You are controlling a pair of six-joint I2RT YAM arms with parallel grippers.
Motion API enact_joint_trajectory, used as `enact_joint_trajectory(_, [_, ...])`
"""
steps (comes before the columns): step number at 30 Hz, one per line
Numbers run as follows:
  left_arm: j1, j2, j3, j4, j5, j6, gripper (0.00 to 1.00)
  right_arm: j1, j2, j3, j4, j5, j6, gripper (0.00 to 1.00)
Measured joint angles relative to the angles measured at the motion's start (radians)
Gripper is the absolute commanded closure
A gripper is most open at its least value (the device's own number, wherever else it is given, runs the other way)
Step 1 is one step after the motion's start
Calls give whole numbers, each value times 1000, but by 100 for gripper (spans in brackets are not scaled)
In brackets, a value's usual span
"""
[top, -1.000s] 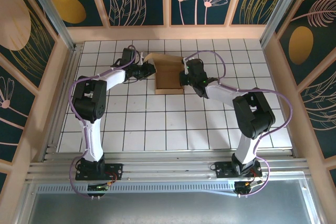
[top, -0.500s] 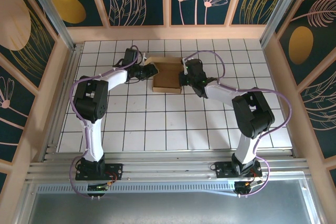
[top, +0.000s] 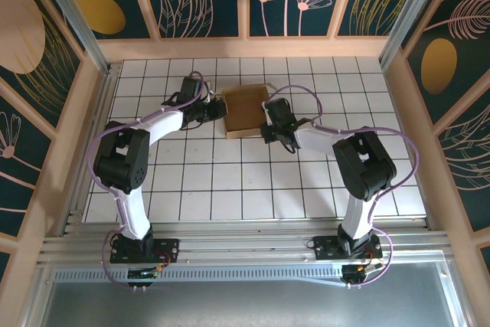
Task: Fold the paper box
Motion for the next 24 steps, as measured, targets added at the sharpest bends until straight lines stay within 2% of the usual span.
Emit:
enact_joint_trajectory(8, [-1, -34, -45, 1, -18, 25, 74, 2, -18, -12, 0, -7, 3, 80])
enact_joint_trajectory(18, [-1, -113, -124, 5, -11, 26, 73, 2, -195, -32, 3, -45, 21, 78])
enact_joint_trajectory(24, [-1, -222, -203, 28, 1, 12, 73, 3, -333, -32, 16, -117, 55, 85])
